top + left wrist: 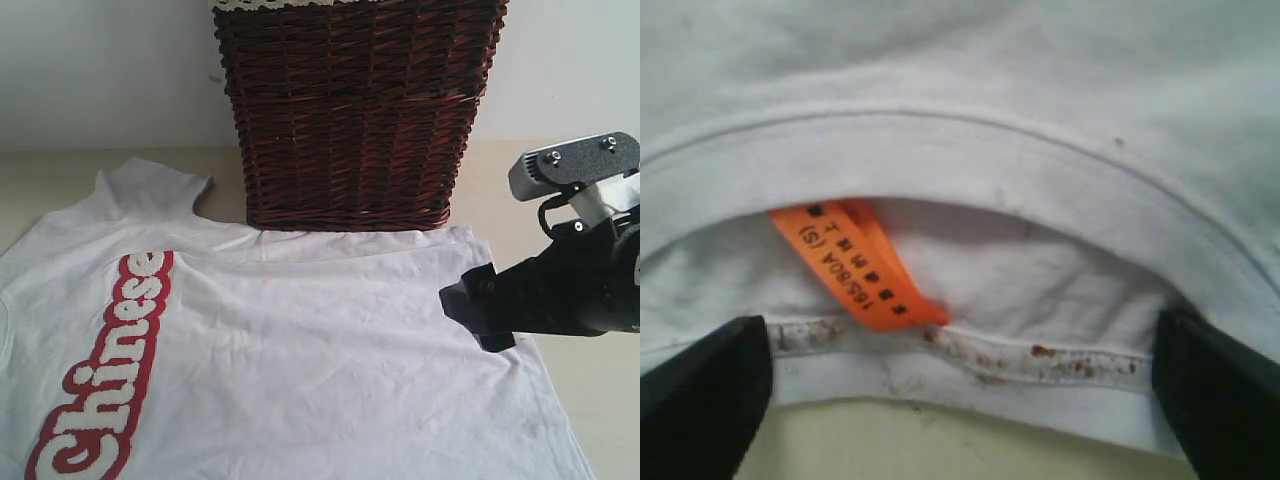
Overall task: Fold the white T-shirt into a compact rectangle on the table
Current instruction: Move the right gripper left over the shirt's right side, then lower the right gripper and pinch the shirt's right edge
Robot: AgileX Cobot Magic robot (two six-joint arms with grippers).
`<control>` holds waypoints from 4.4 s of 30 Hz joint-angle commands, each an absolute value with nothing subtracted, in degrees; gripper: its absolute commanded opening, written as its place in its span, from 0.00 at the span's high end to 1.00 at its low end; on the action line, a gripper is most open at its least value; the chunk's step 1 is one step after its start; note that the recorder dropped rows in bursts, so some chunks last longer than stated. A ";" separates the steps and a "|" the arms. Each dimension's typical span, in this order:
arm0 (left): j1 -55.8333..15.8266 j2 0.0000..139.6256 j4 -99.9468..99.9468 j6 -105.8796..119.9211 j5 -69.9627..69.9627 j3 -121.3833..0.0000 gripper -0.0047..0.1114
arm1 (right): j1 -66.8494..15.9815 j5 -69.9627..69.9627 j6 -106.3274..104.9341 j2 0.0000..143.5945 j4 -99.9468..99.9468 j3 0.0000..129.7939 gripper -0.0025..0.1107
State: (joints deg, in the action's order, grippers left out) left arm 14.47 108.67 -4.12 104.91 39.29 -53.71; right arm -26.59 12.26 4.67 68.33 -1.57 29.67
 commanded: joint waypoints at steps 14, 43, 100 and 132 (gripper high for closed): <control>14.38 111.05 -3.70 105.64 36.89 -51.96 0.06 | -26.67 37.39 -15.42 70.90 12.31 42.70 0.13; 14.38 111.77 -3.70 105.77 36.89 -51.96 0.06 | -27.33 22.38 -16.61 90.58 48.27 43.30 0.13; 14.38 112.71 -3.70 105.79 36.89 -51.96 0.06 | -12.28 42.66 -73.87 114.59 -2.26 61.54 0.18; 14.38 112.71 -3.70 105.79 36.89 -51.96 0.06 | -12.28 44.23 -73.51 114.59 -1.40 61.54 0.18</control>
State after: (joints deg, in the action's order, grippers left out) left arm 14.35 109.29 -3.90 105.51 39.71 -53.71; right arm -12.53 44.88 -73.93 113.30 -2.27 62.15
